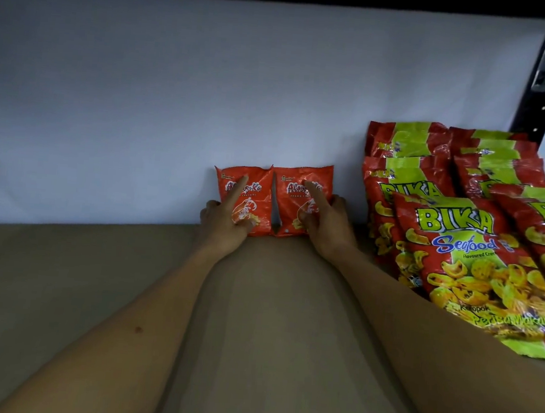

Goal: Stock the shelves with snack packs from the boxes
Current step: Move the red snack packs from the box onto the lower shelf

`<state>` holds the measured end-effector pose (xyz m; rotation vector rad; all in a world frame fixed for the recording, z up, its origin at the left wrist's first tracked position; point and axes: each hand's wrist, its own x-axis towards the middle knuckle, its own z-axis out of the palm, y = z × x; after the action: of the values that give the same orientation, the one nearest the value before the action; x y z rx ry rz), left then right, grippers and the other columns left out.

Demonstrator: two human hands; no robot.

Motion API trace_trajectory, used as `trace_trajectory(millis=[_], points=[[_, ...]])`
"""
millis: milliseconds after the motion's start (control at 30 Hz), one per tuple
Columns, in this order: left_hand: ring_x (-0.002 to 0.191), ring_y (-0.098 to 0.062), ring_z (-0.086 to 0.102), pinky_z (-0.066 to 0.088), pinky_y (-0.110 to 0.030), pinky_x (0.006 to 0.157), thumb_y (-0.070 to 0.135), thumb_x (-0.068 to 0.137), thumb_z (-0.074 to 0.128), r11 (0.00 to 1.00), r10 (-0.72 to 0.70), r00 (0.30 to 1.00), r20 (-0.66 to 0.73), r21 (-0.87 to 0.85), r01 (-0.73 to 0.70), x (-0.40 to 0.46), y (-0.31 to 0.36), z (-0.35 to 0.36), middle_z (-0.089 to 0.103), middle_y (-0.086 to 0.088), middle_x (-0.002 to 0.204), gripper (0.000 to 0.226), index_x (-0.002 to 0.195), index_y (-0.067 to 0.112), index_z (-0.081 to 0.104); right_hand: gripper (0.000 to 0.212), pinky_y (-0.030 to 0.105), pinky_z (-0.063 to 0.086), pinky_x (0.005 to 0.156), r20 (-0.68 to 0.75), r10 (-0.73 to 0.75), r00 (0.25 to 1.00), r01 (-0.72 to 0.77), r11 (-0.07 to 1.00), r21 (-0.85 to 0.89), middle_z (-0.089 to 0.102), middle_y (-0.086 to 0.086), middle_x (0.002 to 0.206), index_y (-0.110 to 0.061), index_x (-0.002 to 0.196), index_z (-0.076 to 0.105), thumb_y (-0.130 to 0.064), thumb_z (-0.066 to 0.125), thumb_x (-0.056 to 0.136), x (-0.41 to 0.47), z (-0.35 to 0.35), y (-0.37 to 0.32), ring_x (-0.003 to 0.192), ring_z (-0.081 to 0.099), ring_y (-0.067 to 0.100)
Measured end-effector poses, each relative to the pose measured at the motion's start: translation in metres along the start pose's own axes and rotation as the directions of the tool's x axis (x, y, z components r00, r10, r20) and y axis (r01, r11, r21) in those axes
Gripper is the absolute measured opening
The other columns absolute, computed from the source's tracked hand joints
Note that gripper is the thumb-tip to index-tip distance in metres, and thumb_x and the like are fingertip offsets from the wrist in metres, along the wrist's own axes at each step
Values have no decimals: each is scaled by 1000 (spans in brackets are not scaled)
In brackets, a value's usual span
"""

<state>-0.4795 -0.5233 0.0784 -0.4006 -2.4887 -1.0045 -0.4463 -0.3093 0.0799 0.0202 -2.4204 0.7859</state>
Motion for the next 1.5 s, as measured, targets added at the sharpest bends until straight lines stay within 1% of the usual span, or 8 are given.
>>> trace_trajectory(millis=[333, 700, 1000, 1133, 1200, 1300, 1400, 1500], points=[[110, -33, 51, 47, -42, 89, 32, 86, 65, 998, -47, 987, -152, 40, 54, -26, -6, -7, 49, -17, 119, 75, 147, 37, 22, 57, 44, 46, 97, -132, -20, 991, 14, 999, -50, 38, 20, 143, -20, 147, 36, -34, 57, 96, -17, 4, 4, 128, 44, 39], [109, -25, 60, 47, -35, 95, 24, 84, 58, 977, -157, 987, 39, 148, 150, -78, 14, -50, 66, -2, 114, 25, 108, 29, 63, 46, 48, 50, 87, -101, -57, 993, 37, 980, -196, 55, 23, 120, -5, 133, 46, -18, 57, 90, -69, -46, -23, 110, 54, 41], [97, -32, 63, 54, -41, 81, 32, 87, 48, 945, 49, 988, 143, 314, -92, -175, 62, -118, 71, -7, 101, 27, 98, 22, 71, 42, 41, 48, 87, 207, -17, 978, 71, 964, -255, 59, 15, 121, -18, 132, 51, -26, 53, 91, -164, -102, -101, 109, 57, 37], [85, -25, 63, 46, -32, 67, 31, 95, 42, 924, 189, 980, -68, 350, -154, -231, 75, -144, 71, -4, 91, 32, 92, 19, 71, 27, 39, 42, 84, -77, -119, 990, 97, 965, -243, 70, 4, 108, -21, 109, 67, -28, 45, 95, -229, -108, -128, 101, 62, 29], [109, -21, 62, 43, -35, 87, 31, 96, 40, 891, 325, 930, -170, 385, -241, -264, 72, -145, 69, -1, 115, 35, 110, 18, 70, 31, 42, 34, 100, -224, -188, 956, 148, 972, -185, 65, 3, 123, -17, 113, 67, -26, 44, 94, -267, -99, -132, 119, 55, 25], [144, -24, 28, 23, -46, 116, 29, 92, 48, 862, 388, 913, -125, 400, -312, -326, 56, -126, 38, -7, 151, 49, 140, 20, 49, 45, 38, 23, 117, -247, -155, 957, 150, 988, -37, 34, 4, 155, -15, 137, 53, -17, 51, 92, -334, -81, -119, 147, 22, 20], [149, -21, 13, 23, -42, 116, 19, 90, 55, 954, 225, 973, -46, 212, -210, -408, 25, -96, 21, -4, 160, 49, 139, 26, 50, 49, 33, 39, 108, -69, 90, 994, -77, 983, 164, 33, -1, 156, -22, 141, 49, -10, 55, 94, -416, -58, -95, 136, 37, 6], [130, -23, 48, 41, -33, 104, 4, 84, 62, 982, -182, 981, 65, 58, 179, -492, -18, -66, 51, -3, 140, 44, 124, 23, 64, 48, 39, 58, 73, 173, 352, 920, -381, 908, 176, 69, 5, 106, -28, 136, 54, -8, 54, 92, -473, -30, -75, 74, 66, 16]])
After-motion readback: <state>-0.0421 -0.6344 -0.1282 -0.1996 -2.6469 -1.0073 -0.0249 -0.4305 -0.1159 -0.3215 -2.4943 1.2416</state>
